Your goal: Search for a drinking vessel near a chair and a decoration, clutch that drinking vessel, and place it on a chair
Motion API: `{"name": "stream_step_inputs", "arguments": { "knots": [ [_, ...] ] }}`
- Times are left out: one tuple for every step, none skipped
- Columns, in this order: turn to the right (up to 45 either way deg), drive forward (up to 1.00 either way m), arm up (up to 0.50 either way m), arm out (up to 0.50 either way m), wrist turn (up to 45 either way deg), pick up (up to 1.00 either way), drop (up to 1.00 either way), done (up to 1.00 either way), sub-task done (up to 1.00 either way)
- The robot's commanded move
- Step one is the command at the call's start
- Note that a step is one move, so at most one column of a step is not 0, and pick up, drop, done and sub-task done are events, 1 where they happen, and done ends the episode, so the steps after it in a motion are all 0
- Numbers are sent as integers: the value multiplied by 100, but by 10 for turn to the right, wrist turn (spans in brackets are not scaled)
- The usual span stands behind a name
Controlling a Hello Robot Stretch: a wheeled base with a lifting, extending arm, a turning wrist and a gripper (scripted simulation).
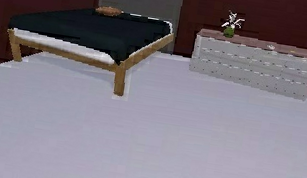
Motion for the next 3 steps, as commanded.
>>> {"name": "stream_step_inputs", "arguments": {
  "knots": [
    [0, 0, 10, 0, 0, 0, 0, 0, 0],
    [0, 0, 0, -8, 0, 0, 0, 0, 0],
    [0, 0, 0, 0, 0, 0, 0, 100, 0]
  ]
}}
